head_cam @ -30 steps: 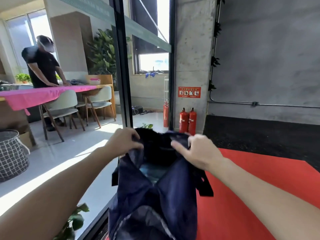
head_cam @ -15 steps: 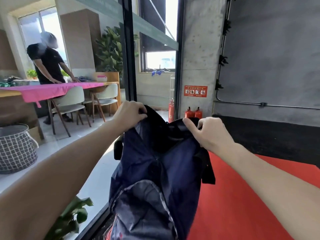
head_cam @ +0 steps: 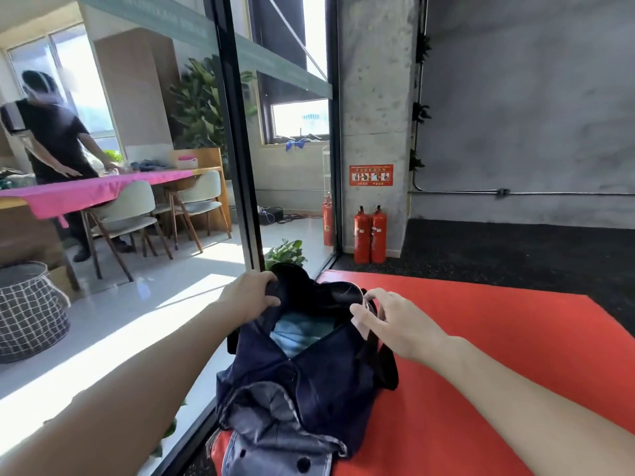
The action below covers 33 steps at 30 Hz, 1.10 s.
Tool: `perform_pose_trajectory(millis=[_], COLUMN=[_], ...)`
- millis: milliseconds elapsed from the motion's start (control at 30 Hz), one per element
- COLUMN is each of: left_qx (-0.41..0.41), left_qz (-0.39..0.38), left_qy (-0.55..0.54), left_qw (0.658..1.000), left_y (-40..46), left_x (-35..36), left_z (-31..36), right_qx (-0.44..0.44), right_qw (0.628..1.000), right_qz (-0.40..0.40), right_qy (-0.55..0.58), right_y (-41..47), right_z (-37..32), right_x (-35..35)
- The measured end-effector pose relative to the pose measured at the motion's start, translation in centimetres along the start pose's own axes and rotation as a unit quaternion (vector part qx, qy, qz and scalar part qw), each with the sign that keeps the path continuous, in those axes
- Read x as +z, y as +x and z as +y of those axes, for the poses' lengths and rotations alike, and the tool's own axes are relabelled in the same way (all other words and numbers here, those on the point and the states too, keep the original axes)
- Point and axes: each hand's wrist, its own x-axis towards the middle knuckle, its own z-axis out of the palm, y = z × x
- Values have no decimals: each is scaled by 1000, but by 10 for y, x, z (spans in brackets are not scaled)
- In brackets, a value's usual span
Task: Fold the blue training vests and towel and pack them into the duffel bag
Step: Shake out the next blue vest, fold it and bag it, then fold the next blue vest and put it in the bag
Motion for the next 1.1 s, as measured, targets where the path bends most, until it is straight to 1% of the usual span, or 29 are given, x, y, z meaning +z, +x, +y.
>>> perform_pose_trajectory(millis=[67,167,267,333,400,533,600,633,733,900,1100], left_qx=[1,17,65,111,161,245,272,291,311,374,413], left_qz=[33,106,158,181,180,113,68,39,-32,-140,-214], left_qy=[28,59,3,-41,-71,-89,-100,-102,-117,-93,-68], left_qw=[999,993,985,976,968,959,955,950,943,912,883], left_y=[-18,-47,-80,-106,-133,-178,-201,-219,-252,-313,-364], left_x=[1,1,6,14,28,68,87,100,126,174,226], left_z=[12,43,91,131,173,262,308,337,387,479,558], right_qx=[10,49,80,97,119,159,186,216,261,367,473], right_qw=[1000,999,997,995,993,987,981,975,963,927,879], right_qz=[5,2,4,9,12,24,34,35,36,63,59], right_qy=[-9,-11,-12,-12,-14,-28,-39,-37,-53,-43,-6], right_y=[-19,-54,-95,-126,-156,-218,-250,-277,-321,-416,-510], right_z=[4,17,35,50,68,110,133,150,184,251,313], right_x=[-8,-19,-29,-37,-44,-60,-70,-75,-81,-84,-81])
